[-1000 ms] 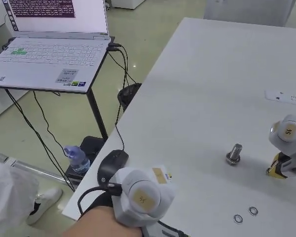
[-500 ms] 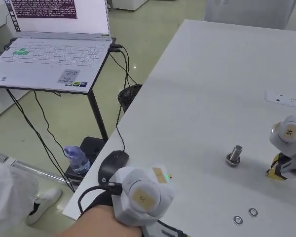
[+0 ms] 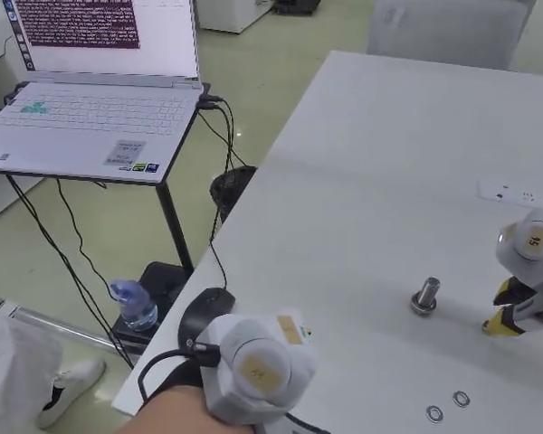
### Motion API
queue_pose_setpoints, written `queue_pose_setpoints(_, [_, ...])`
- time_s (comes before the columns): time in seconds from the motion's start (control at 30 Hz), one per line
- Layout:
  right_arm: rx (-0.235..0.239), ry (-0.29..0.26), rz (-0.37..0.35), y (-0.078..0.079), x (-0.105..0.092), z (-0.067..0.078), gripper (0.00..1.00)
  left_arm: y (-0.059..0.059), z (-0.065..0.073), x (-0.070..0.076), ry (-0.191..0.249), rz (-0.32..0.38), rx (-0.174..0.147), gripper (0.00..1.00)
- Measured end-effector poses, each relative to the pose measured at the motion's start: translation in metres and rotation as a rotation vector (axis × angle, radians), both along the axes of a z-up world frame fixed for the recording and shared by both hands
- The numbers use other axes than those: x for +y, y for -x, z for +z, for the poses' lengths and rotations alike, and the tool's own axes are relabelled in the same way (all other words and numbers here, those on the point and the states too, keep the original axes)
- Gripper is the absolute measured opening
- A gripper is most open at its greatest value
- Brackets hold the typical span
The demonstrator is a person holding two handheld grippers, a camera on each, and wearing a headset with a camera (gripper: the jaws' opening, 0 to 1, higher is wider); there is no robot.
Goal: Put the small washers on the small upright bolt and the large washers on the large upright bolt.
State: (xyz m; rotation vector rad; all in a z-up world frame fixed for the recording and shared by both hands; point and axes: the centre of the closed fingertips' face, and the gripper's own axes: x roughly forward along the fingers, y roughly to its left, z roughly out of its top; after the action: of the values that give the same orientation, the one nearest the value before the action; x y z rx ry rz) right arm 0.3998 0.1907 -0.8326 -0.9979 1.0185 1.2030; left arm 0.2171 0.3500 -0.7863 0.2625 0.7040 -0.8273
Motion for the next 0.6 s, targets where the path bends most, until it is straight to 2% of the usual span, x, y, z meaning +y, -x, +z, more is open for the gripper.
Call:
queue_pose_setpoints(0.3, [-0.025,-0.052,0.037,0.009,0.02,0.017,0.28,-0.011,0.007,0.004,0.005,-0.024,-0.023,0.9])
queue_pose_setpoints(0.4, [-0.022,-0.061,0.042,0.016,0.024,0.022,0.29,-0.015,0.007,0.006,0.003,-0.025,-0.028,0.92])
queue_pose_setpoints(0.6, [-0.015,-0.063,0.082,0.036,0.027,0.027,0.3,-0.014,0.008,0.002,0.002,-0.053,-0.032,0.93])
